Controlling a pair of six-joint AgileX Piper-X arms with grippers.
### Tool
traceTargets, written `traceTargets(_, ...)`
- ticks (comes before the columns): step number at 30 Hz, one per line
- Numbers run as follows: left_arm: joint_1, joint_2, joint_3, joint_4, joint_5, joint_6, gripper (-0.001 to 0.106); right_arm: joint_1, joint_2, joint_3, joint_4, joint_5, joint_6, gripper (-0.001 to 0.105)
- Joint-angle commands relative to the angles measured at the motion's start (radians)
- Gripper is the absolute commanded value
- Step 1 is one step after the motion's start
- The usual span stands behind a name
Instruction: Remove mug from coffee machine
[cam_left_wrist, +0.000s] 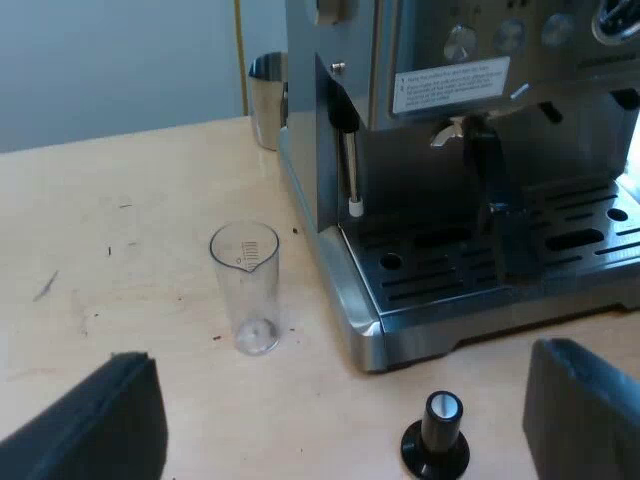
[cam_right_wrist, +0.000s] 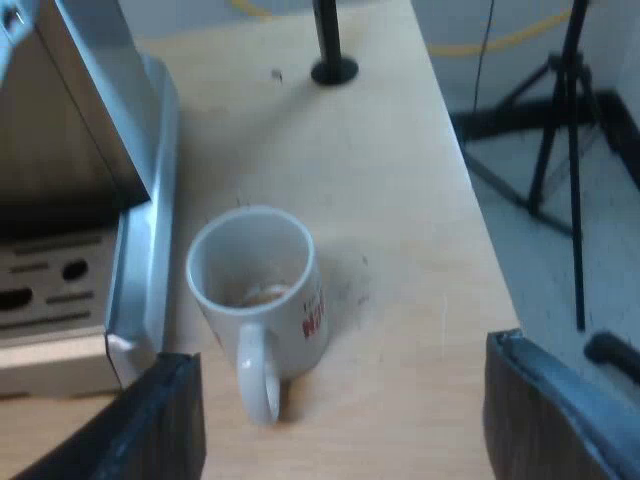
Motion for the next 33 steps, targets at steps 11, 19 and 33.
traceTargets(11, 0.000, -0.317, 0.041, 0.048, -0.010, -0.001, 0.079, 0.000, -0.252, 0.052, -0.007, 0.001, -0.016, 0.062)
traceTargets(19, 0.005, -0.321, 0.029, 0.106, -0.010, -0.001, 0.079, 0.000, -0.365, 0.164, 0.008, 0.001, -0.019, 0.062)
traceTargets(33, 0.005, -0.321, 0.227, -0.040, -0.019, 0.000, 0.079, 0.000, -0.361, 0.322, -0.031, -0.004, -0.022, 0.062)
